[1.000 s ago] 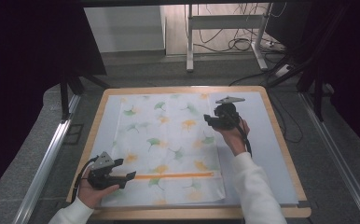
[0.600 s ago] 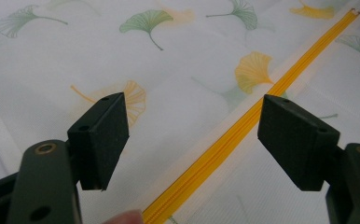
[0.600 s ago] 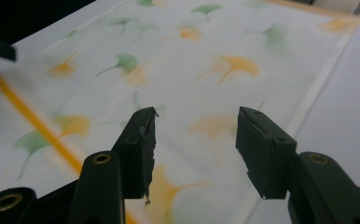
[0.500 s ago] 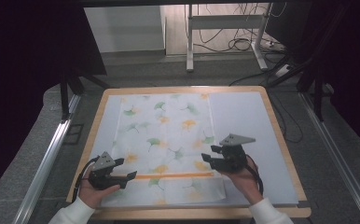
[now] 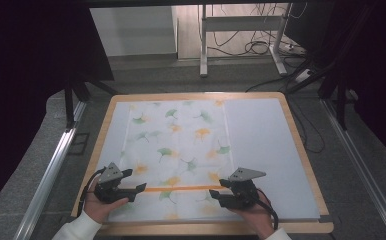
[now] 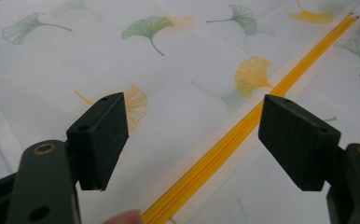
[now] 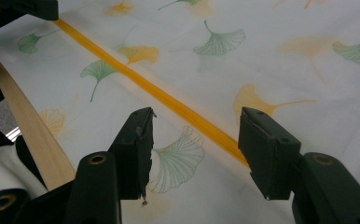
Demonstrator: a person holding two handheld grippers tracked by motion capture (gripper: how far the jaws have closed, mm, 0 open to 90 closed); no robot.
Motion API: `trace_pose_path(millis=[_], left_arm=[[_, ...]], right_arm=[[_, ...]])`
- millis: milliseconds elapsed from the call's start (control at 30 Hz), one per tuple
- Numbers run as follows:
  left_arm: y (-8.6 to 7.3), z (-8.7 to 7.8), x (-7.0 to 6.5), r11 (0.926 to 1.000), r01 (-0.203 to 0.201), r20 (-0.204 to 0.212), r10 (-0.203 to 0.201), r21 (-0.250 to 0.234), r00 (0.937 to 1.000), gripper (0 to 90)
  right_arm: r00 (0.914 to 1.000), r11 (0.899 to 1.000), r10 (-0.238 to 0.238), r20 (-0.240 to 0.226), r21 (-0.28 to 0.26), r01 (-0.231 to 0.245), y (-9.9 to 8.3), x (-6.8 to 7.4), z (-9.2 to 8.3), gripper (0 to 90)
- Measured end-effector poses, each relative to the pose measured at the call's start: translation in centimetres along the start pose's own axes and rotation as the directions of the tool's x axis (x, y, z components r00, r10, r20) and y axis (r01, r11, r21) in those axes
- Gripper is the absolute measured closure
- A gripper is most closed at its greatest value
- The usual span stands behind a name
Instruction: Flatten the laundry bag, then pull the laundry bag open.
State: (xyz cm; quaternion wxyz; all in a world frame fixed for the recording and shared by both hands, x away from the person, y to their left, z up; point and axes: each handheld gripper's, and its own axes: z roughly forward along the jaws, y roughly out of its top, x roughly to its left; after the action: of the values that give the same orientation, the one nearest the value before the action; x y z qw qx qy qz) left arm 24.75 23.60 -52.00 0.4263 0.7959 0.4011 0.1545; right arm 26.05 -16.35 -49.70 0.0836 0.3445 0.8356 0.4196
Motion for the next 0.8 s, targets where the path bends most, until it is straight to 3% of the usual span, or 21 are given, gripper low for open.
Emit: trace_pose_path(millis=[133, 300, 600, 667, 800], left_arm=[[0.1, -0.1, -0.1, 1.0000, -0.002, -0.008, 0.002, -0.006, 1.0000, 23.8], [0.1, -0.4, -0.3, 0.9995, -0.009, -0.013, 0.008, -0.031, 0.9999, 22.9], [0.7, -0.2, -0.5, 0.9976, -0.012, 0.003, 0.012, -0.069, 0.9999, 23.2], [1.0, -0.2, -0.9, 0.9956, -0.043, 0.007, 0.044, -0.083, 0.9990, 23.2], [1.9, 0.0, -1.4, 0.9940, -0.053, 0.029, 0.056, -0.096, 0.9980, 24.1]], right_arm=[[0.9999, 1.000, 0.016, -0.005, 0.007, -0.016, -0.6, 0.3, 0.0, 44.9], [1.0000, 1.000, -0.009, 0.003, 0.005, 0.009, -0.7, 0.5, -0.4, 51.0], [0.9995, 0.997, -0.031, -0.007, 0.063, 0.032, -1.1, 0.2, -0.4, 81.9], [0.9992, 0.996, -0.040, 0.005, 0.079, 0.039, -1.1, 0.2, -0.4, 86.4], [0.9984, 0.993, -0.048, 0.030, 0.110, 0.044, -1.6, 0.1, -0.5, 88.9]])
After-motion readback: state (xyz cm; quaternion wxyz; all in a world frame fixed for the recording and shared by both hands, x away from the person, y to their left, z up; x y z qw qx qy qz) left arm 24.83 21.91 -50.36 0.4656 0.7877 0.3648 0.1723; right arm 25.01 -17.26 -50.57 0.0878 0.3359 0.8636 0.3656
